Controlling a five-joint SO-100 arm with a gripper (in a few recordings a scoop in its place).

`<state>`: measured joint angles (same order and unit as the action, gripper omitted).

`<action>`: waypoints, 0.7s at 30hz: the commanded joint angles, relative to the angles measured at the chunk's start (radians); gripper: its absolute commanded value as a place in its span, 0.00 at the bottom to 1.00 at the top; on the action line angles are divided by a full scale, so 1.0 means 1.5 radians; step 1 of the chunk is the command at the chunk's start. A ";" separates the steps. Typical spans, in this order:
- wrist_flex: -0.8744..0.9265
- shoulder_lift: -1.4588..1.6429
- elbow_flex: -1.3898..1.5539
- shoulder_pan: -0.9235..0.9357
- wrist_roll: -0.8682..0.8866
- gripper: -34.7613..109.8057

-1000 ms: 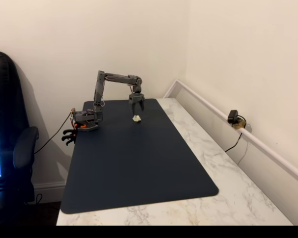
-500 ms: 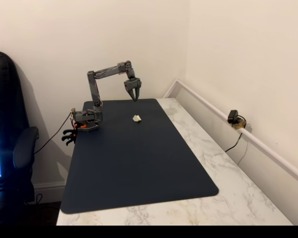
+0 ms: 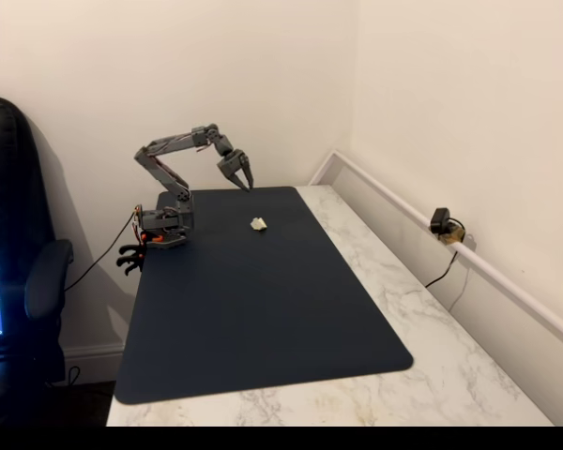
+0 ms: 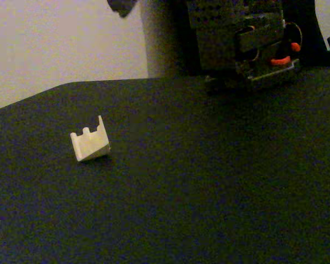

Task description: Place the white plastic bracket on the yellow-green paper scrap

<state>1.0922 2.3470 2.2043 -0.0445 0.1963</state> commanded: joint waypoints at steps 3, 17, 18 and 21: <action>-0.126 0.087 0.133 -0.011 -0.060 0.24; -0.289 0.288 0.433 -0.003 -0.106 0.24; -0.294 0.308 0.450 -0.003 -0.106 0.24; -0.295 0.374 0.499 -0.003 -0.106 0.24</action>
<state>0.6657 2.8133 2.9069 -0.0414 0.0307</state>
